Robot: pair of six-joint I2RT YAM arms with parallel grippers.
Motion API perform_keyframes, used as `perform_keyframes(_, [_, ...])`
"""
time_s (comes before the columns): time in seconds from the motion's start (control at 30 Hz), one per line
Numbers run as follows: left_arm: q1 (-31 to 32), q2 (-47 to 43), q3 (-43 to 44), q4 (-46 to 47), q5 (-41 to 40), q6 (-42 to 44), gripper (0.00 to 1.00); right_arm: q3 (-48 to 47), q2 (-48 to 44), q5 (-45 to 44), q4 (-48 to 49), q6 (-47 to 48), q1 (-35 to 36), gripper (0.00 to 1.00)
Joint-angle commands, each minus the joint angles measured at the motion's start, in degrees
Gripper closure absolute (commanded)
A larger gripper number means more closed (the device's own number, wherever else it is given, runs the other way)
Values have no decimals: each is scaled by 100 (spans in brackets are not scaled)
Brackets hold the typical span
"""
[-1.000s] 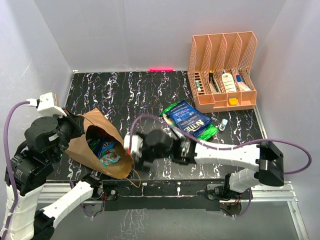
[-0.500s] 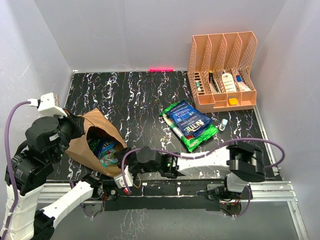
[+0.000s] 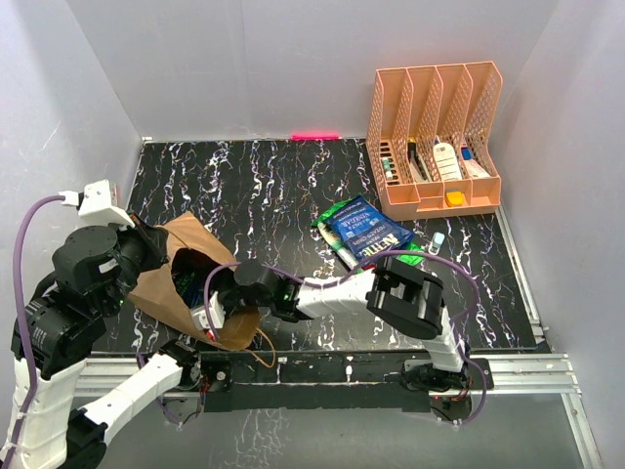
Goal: Take the snacks out of the paper bag
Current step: Take out the snack from the paper bag.
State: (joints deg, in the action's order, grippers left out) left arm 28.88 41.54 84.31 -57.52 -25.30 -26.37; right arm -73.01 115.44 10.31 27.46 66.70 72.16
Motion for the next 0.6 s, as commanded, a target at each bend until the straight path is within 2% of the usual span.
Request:
perform_keyframes(0.0, [19, -29, 100, 80, 41, 72, 100, -526, 272, 315, 374, -94, -164, 52])
perform_keyframes(0.37, [20, 16, 154, 81, 183, 203, 100, -886, 829, 365, 102, 14, -391, 50])
perform_keyframes(0.57, [21, 45, 22, 200, 428, 88, 100, -1466, 1314, 521, 20, -44, -421, 48])
